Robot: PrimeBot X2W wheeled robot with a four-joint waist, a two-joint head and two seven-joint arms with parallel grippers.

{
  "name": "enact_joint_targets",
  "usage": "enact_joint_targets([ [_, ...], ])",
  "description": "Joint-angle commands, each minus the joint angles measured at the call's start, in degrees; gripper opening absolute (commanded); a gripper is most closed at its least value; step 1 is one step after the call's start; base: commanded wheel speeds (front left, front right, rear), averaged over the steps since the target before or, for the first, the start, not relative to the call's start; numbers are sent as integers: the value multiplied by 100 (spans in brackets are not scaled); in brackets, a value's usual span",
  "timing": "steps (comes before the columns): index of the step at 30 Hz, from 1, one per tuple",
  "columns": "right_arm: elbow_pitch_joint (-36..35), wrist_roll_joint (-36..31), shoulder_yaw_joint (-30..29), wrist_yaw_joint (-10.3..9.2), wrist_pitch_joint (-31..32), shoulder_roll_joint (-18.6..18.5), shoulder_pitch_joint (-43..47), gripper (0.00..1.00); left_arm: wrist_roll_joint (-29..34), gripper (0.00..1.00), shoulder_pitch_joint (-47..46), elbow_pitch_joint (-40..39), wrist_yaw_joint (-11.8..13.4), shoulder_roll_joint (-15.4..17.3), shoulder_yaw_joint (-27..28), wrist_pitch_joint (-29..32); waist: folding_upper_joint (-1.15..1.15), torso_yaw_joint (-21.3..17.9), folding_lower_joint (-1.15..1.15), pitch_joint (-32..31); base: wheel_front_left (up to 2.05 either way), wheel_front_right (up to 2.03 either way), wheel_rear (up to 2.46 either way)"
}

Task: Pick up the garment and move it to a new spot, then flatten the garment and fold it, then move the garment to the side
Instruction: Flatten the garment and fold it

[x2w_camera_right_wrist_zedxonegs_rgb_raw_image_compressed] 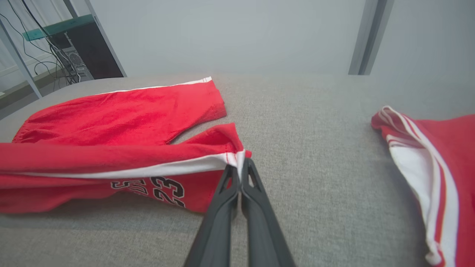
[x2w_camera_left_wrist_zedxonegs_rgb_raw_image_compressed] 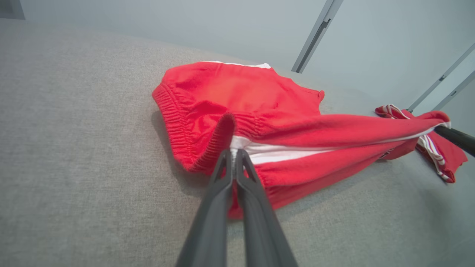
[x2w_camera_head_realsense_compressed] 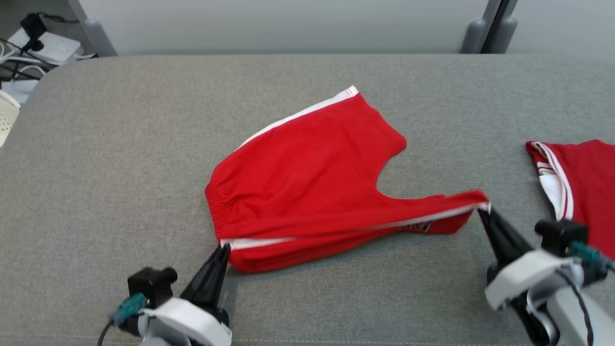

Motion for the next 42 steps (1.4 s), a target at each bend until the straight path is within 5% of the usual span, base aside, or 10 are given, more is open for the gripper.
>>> enact_joint_targets([
  [1, -76, -77, 16, -19, -78, -156, -284, 0, -36, 0, -338, -147, 1, 145, 213, -35, 0, 86, 0, 129, 0, 0, 0],
  [21, 1772, -282, 1016, -19, -33, -540, -4009, 0, 893, 0, -2147, 15, 1, -520, 996, -35, 0, 1146, 0, 1767, 0, 0, 0],
  [35, 2907, -210, 1602, -19, 283, -570, -5346, 0, 669, 0, -2729, 75, 1, -629, 418, -35, 0, 1724, 0, 2445, 0, 0, 0],
  [36, 2975, -183, 1629, -19, 304, -547, -5388, 20, 647, 4, -2778, 77, 1, -629, 371, -35, 0, 1742, 0, 2476, 0, 0, 0],
  [37, 3030, -148, 1643, -19, 284, -528, -5417, 44, 613, 41, -2817, 82, 1, -630, 324, -35, 0, 1753, 0, 2490, 0, 0, 0],
  [38, 3145, -75, 1687, -19, 273, -485, -5429, 100, 570, 100, -2872, 89, 1, -630, 251, -35, 0, 1759, 0, 2502, 0, 0, 0],
  [42, 3253, 57, 1796, -19, 203, -435, -5419, 100, 481, 100, -2912, 148, 1, -630, 168, -35, 0, 1711, 0, 2457, 0, 0, 0],
])
